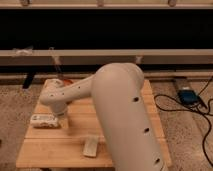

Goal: Stand the bottle upright

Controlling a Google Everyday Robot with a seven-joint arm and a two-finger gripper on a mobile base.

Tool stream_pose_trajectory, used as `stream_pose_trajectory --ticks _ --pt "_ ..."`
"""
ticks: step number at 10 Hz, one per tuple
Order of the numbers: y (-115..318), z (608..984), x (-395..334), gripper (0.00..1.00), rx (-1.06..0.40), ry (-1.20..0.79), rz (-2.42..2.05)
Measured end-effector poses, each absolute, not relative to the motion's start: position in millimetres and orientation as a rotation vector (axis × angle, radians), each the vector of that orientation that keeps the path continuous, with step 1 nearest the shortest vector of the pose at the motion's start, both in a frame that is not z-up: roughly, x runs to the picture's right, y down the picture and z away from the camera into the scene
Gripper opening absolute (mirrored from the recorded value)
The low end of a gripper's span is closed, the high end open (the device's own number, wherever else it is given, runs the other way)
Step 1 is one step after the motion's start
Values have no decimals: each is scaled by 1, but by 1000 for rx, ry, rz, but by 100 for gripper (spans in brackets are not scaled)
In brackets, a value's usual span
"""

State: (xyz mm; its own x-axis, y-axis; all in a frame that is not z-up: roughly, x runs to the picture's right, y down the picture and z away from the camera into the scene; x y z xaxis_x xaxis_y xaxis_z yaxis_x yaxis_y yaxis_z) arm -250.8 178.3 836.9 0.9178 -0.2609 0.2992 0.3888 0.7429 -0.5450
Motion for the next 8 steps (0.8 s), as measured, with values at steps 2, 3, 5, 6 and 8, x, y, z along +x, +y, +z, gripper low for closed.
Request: stream_pose_trajectory --ticks 2,3,5,6,8 --pt "180 839 -251 80 -643 -212 -356" --pt "181 840 -250 80 -644 -213 -356" --pt "183 841 -250 74 -647 -215 -353" --pt "184 841 -249 66 -648 -216 -352" --pt "186 840 -249 47 -651 -218 -348"
